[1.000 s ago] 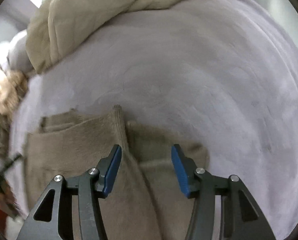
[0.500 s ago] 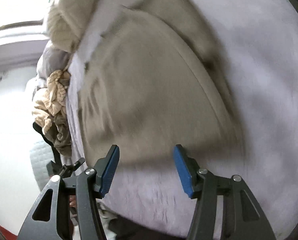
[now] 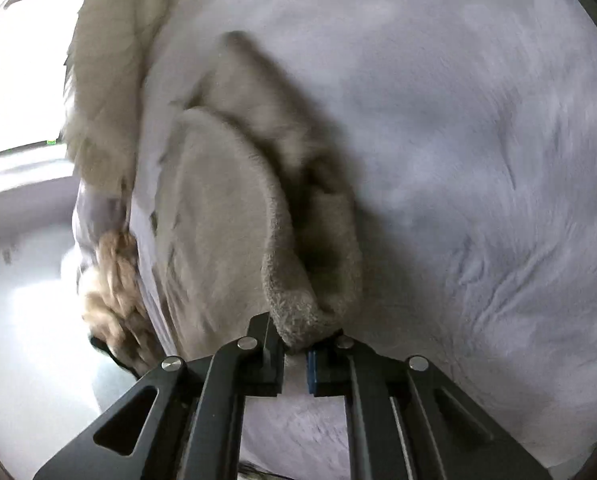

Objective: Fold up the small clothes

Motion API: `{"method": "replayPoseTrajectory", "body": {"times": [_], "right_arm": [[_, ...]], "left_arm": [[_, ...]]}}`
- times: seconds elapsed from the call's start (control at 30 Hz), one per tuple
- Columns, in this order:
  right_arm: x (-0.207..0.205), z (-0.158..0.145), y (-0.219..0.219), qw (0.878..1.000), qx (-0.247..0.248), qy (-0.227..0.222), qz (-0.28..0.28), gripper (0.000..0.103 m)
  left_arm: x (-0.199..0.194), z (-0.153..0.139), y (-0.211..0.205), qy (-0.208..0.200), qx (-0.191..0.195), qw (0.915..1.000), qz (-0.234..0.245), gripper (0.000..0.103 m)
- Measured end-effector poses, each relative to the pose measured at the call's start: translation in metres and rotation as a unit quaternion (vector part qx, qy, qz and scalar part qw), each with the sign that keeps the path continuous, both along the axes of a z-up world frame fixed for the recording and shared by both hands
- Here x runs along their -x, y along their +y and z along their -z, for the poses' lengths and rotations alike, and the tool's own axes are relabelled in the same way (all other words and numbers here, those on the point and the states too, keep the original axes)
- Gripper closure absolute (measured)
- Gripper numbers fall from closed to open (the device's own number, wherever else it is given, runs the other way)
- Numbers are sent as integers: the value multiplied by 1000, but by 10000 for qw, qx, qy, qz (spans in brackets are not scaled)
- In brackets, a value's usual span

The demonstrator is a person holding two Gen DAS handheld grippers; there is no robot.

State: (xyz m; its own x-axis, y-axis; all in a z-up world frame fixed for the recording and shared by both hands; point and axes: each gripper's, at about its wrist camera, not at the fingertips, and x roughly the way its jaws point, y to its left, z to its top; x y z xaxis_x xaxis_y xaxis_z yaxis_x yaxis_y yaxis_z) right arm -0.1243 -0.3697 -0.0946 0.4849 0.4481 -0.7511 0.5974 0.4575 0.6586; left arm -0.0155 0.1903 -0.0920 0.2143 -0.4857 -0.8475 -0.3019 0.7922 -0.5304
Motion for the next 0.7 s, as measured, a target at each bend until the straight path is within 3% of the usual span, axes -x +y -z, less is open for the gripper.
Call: {"method": "replayPoseTrajectory", "body": {"times": [0.1, 0.2, 0.37, 0.47, 0.6, 0.7], "right_arm": [[-5, -10, 5, 9975, 507, 108, -483, 95], [-11, 10, 7, 9925, 797, 467, -805, 95], [-12, 17, 8, 9914, 791, 503, -909, 94], [-6, 14, 6, 9908, 811, 550, -931, 92], [1, 5, 8, 9894, 901, 680, -916, 91], [0, -2, 18, 9852, 1078, 839, -1037, 86]], "left_arm": [[8, -10, -2, -229, -227, 9990, 307, 90], [11, 4, -1, -140, -382, 9984, 383, 90], [12, 8, 3, -130, -409, 9984, 369, 88], [15, 4, 5, -116, -715, 9965, 420, 73], [24, 4, 20, 22, -891, 9957, 240, 72], [24, -4, 16, -30, -1213, 9917, 426, 72]]}}
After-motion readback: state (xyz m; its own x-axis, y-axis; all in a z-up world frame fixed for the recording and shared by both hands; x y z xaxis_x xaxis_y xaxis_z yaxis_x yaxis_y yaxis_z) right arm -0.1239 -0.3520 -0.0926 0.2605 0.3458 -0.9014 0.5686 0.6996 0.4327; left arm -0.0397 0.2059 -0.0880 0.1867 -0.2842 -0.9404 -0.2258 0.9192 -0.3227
